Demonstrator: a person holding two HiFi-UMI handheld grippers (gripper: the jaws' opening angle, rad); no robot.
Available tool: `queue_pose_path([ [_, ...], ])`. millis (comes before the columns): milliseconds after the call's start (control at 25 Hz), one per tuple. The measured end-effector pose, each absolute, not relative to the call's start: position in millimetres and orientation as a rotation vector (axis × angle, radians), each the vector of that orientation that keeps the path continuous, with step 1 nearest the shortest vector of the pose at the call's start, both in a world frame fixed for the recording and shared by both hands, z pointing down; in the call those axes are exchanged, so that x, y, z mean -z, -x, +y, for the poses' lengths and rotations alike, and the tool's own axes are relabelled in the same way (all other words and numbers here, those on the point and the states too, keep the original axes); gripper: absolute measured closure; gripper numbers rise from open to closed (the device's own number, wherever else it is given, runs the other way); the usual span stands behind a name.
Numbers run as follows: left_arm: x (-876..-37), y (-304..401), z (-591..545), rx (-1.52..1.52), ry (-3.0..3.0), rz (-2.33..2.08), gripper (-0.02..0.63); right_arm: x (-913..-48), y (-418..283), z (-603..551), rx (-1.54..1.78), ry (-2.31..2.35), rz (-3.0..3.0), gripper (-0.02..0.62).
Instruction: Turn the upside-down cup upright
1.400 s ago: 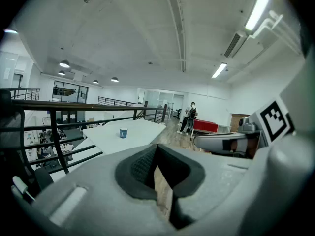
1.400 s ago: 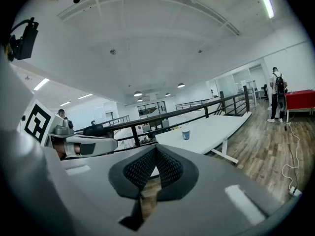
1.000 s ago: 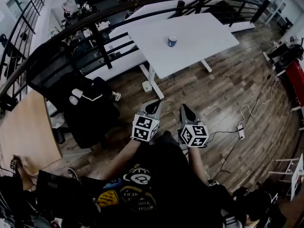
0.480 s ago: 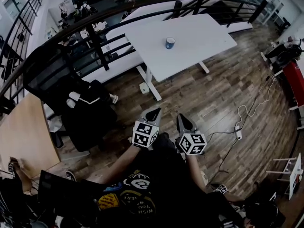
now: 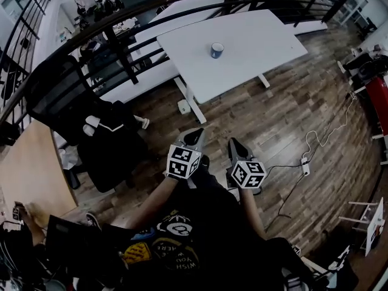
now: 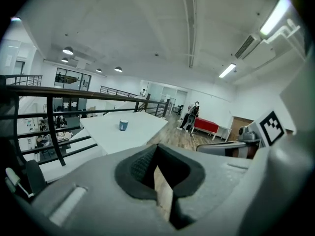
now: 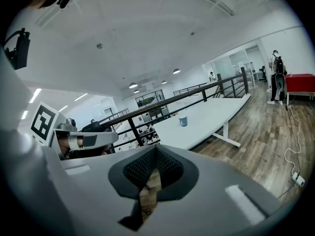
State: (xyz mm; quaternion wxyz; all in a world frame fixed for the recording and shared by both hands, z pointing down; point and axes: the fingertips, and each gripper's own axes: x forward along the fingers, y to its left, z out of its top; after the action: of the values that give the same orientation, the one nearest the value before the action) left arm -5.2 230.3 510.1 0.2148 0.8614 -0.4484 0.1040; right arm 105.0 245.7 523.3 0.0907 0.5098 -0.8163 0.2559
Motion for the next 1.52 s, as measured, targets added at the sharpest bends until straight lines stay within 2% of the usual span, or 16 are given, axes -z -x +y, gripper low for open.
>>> queue_pose_path([
  [600,-512.0,-52.7,117.4,-0.357,-2.394,-1.321,0.601,-538.8,-113.0,134.0,-0.803,-1.263,-2.536,0.597],
  [1520,-539.9,19.2,-55.3,-0.329,-2.342,-1.186,0.601,-565.4,-54.7,-26.8,-0.863,-1.348,-2.413,0.597],
])
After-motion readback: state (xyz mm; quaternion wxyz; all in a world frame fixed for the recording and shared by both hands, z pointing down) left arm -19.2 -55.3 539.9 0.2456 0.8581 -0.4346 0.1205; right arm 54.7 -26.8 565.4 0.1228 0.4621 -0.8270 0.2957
